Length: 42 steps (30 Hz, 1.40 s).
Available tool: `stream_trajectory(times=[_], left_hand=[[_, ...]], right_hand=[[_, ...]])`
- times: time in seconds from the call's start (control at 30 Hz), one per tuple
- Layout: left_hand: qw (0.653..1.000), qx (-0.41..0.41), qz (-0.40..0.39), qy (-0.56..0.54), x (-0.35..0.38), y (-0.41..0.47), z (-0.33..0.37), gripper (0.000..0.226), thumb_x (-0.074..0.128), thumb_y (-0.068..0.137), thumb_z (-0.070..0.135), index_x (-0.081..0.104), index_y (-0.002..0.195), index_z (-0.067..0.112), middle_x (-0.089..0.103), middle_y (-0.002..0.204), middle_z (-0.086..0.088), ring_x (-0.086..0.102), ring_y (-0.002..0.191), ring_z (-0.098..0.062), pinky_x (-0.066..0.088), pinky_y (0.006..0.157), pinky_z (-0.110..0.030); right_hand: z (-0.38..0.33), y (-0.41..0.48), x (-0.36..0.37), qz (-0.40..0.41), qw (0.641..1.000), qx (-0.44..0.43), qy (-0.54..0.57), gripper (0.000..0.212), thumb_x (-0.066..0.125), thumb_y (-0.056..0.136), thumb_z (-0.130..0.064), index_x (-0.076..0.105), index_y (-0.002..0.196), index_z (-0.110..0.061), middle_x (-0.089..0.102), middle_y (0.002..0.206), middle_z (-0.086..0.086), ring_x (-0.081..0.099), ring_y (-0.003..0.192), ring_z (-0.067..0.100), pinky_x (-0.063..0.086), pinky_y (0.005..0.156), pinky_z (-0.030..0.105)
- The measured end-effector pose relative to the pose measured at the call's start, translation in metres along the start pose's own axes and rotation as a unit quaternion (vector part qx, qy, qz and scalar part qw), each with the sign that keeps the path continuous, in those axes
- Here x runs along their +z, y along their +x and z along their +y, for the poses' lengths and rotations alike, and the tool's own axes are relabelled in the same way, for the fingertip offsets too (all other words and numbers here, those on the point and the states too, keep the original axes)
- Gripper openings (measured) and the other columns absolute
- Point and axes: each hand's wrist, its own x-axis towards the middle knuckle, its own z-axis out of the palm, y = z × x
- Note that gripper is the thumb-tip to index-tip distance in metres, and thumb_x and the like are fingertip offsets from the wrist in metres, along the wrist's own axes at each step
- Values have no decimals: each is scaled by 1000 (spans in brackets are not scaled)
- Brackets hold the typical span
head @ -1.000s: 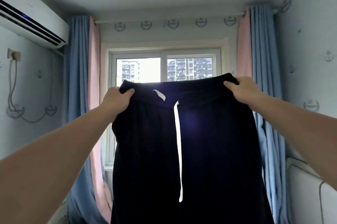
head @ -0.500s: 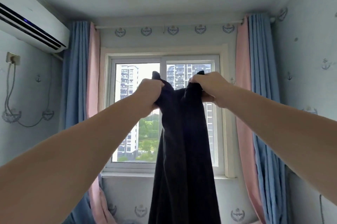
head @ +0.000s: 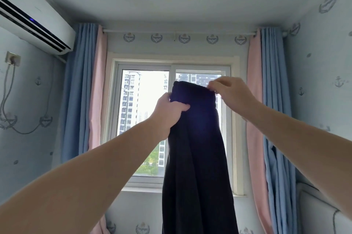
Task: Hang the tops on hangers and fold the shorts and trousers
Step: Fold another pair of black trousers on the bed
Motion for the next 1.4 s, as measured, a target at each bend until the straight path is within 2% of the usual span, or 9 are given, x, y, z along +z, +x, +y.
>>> stream_trajectory(times=[0.07,0.17,0.27,0.33,0.43,0.7,0.97,1.23,1.4], left_hand=[[1000,-5,-4,-20,-24,3,2,33,69,88,5,64,118,16,74,110,-7,70,102,-29,55,95,-52],[998,-13,-30,-53,-62,10,9,29,68,89,6,68,116,15,76,107,-8,73,100,-30,56,94,-51],[995,-35,-72,-64,-99,15,12,25,67,90,10,69,114,15,77,104,-7,75,95,-27,59,88,-47],[992,-60,-100,-52,-122,17,10,27,68,89,13,68,117,15,77,107,-7,75,96,-27,60,86,-45],[987,-90,-126,-33,-157,18,2,30,69,89,15,69,119,13,76,109,-8,74,98,-28,59,87,-42],[993,1,-6,122,-233,20,0,33,71,88,7,62,119,12,72,111,-4,70,98,-23,57,88,-39],[940,155,37,302,-280,-25,47,44,62,96,10,44,135,15,61,117,2,58,104,-18,46,84,-28],[944,168,35,280,-308,-114,107,45,65,95,12,44,135,20,58,109,12,55,104,-12,38,71,-12],[953,151,41,259,-313,-182,123,45,65,96,16,45,136,21,58,113,11,56,101,-9,39,72,-12]], right_hand=[[21,-7,7,31,998,46,-36,43,63,94,-47,59,127,-20,61,128,4,58,116,20,46,97,35],[43,-30,30,-87,965,223,108,93,64,79,-71,26,154,-30,39,155,10,44,136,30,40,108,50],[44,-48,62,-288,858,291,310,84,57,81,-78,39,148,-30,64,133,11,62,120,31,49,101,54],[29,-52,86,-308,836,282,356,79,60,81,-76,58,139,-23,70,126,6,67,116,29,55,94,45],[-1,-51,117,-250,848,290,365,67,81,72,-60,72,122,-17,70,126,9,68,115,30,59,87,40],[-71,-40,175,-88,930,262,241,31,75,88,-14,68,118,-10,78,102,4,76,93,24,59,86,39],[-165,-55,184,-42,952,227,201,28,69,93,-10,66,121,-9,74,107,7,71,96,26,58,83,39],[-254,-114,147,-36,961,190,196,28,68,94,-14,66,122,-15,72,112,4,68,101,25,55,94,44],[-286,-165,127,-31,962,176,206,16,68,94,-14,67,108,-23,73,102,-3,70,91,17,55,71,28]])
